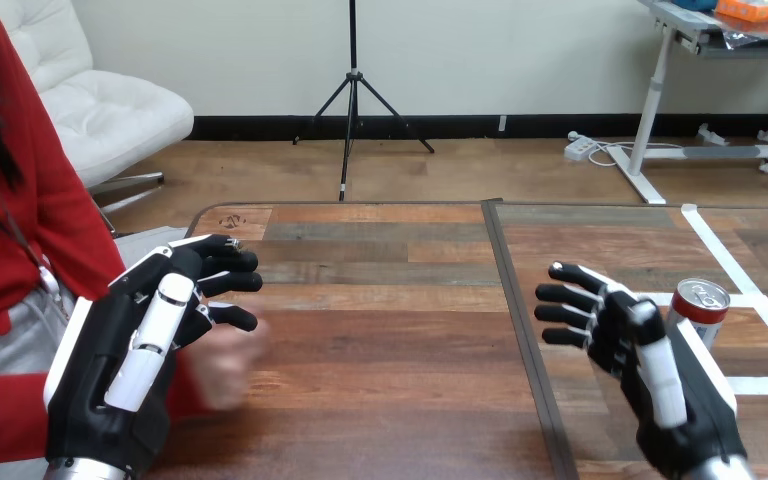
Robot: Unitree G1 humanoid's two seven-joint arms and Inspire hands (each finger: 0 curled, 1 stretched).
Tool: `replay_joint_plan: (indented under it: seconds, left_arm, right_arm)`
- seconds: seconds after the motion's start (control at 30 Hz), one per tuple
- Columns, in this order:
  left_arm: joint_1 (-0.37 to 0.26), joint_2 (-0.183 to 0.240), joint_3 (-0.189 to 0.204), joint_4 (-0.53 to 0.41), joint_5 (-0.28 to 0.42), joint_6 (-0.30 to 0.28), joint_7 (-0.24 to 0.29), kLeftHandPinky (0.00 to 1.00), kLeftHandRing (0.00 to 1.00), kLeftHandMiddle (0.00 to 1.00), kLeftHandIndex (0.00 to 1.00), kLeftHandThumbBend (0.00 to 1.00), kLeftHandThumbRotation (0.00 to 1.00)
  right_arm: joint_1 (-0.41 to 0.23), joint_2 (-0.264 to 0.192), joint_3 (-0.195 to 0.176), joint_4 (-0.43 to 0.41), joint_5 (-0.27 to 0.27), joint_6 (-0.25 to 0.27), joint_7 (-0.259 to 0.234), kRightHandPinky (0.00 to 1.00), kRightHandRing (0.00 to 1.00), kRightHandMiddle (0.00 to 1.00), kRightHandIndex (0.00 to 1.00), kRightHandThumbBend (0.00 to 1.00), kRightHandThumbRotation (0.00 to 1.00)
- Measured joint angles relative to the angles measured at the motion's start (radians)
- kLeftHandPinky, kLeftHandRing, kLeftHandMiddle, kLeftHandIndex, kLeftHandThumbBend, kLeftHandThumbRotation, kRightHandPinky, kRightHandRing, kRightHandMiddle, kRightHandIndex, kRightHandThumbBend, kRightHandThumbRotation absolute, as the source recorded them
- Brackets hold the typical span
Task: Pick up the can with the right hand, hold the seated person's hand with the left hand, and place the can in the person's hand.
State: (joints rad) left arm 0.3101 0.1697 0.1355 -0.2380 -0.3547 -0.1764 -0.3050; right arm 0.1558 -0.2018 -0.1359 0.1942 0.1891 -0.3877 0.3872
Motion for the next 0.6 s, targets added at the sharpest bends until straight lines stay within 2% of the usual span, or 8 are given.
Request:
replay_joint_plan:
  seconds: [0.6]
  left_arm:
    - [0.000,-0.001,-0.001,0.000,0.013,0.000,0.002,0.46,0.62,0.63,0.59,0.33,0.68]
  right_arm:
    - [-0.209,-0.093,-0.002,0.203,-0.082,0.010,-0.042,0.72,0.78,0.80,0.83,0.87,1.00]
